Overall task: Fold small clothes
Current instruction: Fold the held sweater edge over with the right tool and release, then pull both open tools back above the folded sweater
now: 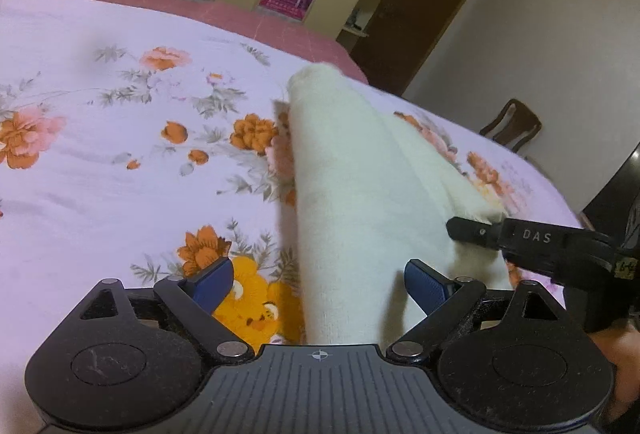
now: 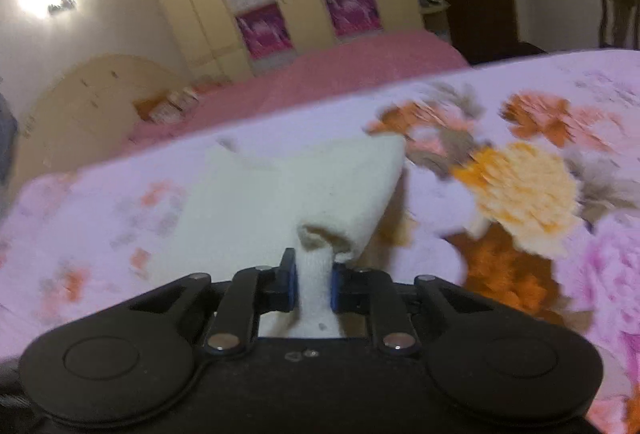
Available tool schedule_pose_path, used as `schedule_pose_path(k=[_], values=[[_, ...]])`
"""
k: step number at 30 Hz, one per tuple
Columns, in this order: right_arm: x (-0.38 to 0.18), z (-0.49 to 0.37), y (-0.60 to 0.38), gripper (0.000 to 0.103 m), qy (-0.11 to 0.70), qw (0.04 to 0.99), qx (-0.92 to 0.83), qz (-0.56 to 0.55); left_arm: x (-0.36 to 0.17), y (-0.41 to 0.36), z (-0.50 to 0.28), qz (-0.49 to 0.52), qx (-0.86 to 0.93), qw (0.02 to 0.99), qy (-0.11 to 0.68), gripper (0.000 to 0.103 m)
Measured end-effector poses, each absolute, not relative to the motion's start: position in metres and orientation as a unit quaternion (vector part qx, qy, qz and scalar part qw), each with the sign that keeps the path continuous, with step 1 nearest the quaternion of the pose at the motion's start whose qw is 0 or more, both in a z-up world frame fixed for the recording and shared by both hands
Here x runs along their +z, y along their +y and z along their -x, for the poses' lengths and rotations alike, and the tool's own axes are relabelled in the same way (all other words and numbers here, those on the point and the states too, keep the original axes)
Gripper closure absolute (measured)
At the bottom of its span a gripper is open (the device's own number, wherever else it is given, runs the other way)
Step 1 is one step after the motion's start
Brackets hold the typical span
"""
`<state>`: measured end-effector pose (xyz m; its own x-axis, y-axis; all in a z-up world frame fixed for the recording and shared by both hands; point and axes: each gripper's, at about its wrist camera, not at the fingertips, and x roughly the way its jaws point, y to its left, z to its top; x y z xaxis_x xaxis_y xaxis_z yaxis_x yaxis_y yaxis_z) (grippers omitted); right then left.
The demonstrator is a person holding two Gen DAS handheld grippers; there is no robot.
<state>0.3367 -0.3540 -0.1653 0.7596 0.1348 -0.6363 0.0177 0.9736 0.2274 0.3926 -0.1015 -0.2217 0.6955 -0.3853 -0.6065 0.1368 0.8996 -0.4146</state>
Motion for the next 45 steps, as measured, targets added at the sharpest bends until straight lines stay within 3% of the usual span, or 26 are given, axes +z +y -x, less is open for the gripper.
schedule_pose_path(k=[5, 8, 11, 16, 18, 21, 22, 23, 26, 31, 35, 38, 45], values=[[-0.159, -0.321, -0.355, 0.065, 0.354, 0.925, 0.034, -0.138, -0.22, -0.103, -0.392, 0.159, -0.147, 0.906, 0.365, 0.011], [-0.155, -0.294, -0.355, 0.061, 0.358, 0.921, 0.038, -0.147, -0.222, -0.096, -0.393, 0.173, -0.132, 0.905, 0.367, 0.012], [-0.161, -0.271, -0.354, 0.061, 0.372, 0.916, 0.023, -0.151, -0.224, -0.099, -0.393, 0.157, -0.133, 0.908, 0.366, 0.012], [-0.179, -0.254, -0.349, 0.074, 0.396, 0.907, 0.016, -0.142, -0.219, -0.097, -0.39, 0.157, -0.132, 0.906, 0.371, 0.012], [-0.17, -0.252, -0.354, 0.073, 0.393, 0.907, 0.01, -0.151, -0.206, -0.092, -0.392, 0.173, -0.132, 0.908, 0.358, 0.012], [-0.15, -0.253, -0.361, 0.05, 0.358, 0.92, 0.001, -0.161, -0.191, -0.091, -0.407, 0.175, -0.133, 0.913, 0.342, 0.011], [-0.146, -0.257, -0.364, 0.033, 0.347, 0.922, -0.001, -0.17, -0.19, -0.092, -0.418, 0.182, -0.133, 0.91, 0.349, 0.011], [-0.142, -0.263, -0.367, 0.031, 0.337, 0.924, -0.006, -0.178, -0.189, -0.092, -0.426, 0.189, -0.131, 0.908, 0.349, 0.011], [-0.137, -0.291, -0.374, 0.046, 0.321, 0.926, -0.007, -0.2, -0.189, -0.098, -0.452, 0.186, -0.122, 0.911, 0.346, 0.012], [-0.137, -0.34, -0.369, 0.057, 0.307, 0.935, -0.024, -0.176, -0.201, -0.105, -0.489, 0.18, -0.096, 0.913, 0.353, 0.012], [-0.145, -0.368, -0.351, 0.059, 0.306, 0.945, -0.02, -0.112, -0.223, -0.094, -0.509, 0.2, -0.062, 0.903, 0.375, 0.012], [-0.166, -0.387, -0.342, 0.059, 0.356, 0.931, -0.014, -0.082, -0.217, -0.096, -0.506, 0.186, -0.065, 0.909, 0.368, 0.012], [-0.147, -0.402, -0.342, 0.059, 0.309, 0.949, -0.001, -0.067, -0.206, -0.11, -0.533, 0.186, -0.073, 0.911, 0.361, 0.011]])
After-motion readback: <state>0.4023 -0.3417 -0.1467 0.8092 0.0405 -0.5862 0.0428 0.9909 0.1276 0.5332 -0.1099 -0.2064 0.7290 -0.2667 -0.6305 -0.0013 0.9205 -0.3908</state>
